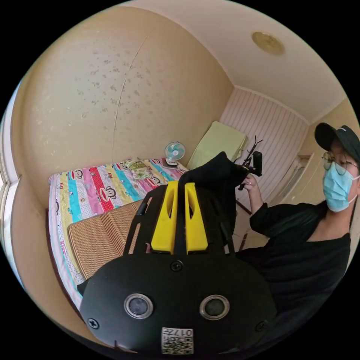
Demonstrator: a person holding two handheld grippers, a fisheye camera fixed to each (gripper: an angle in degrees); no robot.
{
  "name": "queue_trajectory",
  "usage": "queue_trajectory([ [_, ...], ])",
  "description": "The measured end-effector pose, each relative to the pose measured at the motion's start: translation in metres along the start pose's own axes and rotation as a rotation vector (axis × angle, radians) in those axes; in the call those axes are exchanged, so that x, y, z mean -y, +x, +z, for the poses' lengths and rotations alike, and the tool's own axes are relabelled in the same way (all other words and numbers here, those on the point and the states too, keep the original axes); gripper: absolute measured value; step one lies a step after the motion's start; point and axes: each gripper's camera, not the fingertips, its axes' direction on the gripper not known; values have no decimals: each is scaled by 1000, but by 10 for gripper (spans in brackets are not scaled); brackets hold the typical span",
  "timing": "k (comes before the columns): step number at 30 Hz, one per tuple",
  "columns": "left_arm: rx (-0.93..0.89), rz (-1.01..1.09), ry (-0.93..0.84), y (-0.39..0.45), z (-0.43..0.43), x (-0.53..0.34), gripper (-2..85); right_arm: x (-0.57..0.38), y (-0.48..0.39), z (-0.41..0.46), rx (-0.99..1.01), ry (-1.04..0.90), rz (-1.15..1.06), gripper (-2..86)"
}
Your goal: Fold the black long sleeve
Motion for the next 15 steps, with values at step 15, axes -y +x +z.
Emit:
queue_trajectory([
  [15, 455, -798, -619, -291, 267, -270, 123, -356, 242, 412, -126, -796, 581, 115],
])
